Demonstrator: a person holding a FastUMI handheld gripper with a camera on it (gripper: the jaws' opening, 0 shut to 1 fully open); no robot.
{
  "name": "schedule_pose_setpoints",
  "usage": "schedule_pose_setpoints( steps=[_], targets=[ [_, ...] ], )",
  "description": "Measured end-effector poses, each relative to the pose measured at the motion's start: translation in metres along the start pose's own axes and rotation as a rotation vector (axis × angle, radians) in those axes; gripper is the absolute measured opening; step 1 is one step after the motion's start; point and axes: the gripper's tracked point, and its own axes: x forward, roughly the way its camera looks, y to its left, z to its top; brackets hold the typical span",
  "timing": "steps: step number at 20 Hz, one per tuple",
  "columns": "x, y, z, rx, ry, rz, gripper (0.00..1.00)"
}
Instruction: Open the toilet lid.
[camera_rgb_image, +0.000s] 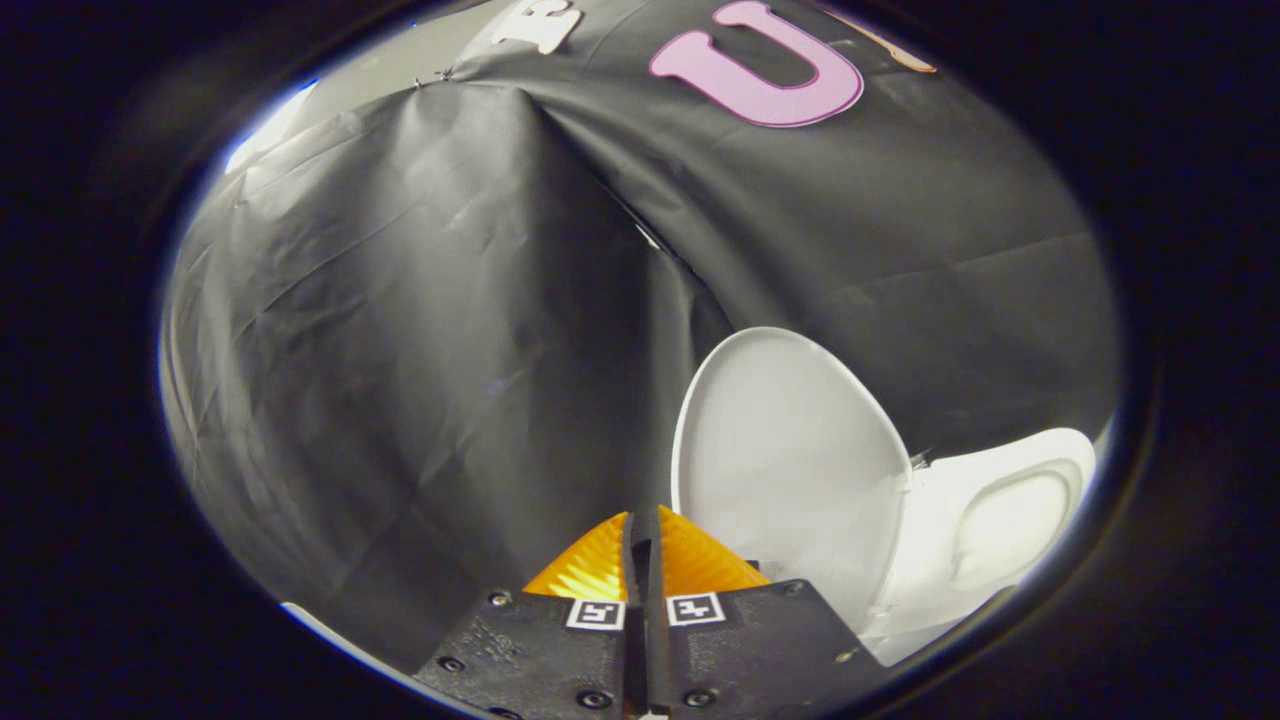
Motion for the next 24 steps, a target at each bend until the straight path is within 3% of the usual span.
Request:
schedule_pose_setpoints(
  steps=[5, 7, 12, 20, 24],
  targets=[
    [0.002, 0.002, 0.001, 0.013, -0.010, 0.039, 0.03],
    [0.003, -0.013, 0.003, 0.065, -0.040, -0.012, 0.07],
    [-0.049, -0.021, 0.036, 0.108, -0.124, -0.037, 0.12],
    [-0.157, -0.046, 0.112, -0.112, -0.278, -0.167, 0.16],
    [-0.216, -0.066, 0.149, -0.194, -0.356, -0.257, 0.46]
  ],
)
